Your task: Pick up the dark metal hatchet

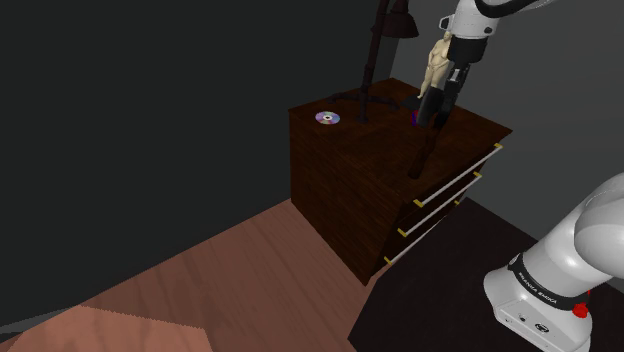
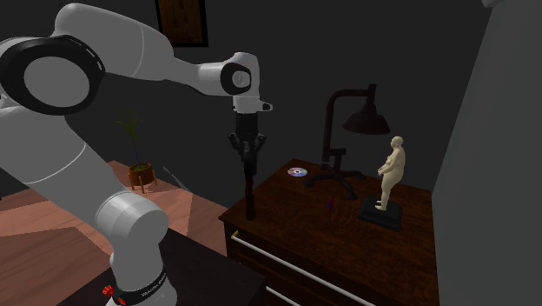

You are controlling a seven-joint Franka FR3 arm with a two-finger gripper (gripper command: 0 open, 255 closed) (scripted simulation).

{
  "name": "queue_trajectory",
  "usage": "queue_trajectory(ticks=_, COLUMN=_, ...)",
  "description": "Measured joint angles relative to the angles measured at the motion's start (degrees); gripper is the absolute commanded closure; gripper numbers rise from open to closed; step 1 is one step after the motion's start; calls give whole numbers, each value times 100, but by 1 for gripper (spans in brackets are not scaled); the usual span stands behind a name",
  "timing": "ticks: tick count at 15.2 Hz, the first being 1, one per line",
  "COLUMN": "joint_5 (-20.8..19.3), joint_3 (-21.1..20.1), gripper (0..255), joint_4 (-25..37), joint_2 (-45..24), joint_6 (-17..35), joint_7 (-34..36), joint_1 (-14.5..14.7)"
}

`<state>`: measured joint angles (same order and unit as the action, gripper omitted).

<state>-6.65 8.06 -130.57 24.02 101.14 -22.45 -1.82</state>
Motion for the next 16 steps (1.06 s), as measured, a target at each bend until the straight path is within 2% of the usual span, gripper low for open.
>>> queue_trajectory(ticks=16, joint_5=41, joint_3=-49, gripper=255, joint_4=1138, joint_2=-29, joint_6=-1112, joint_7=-70, joint_1=18)
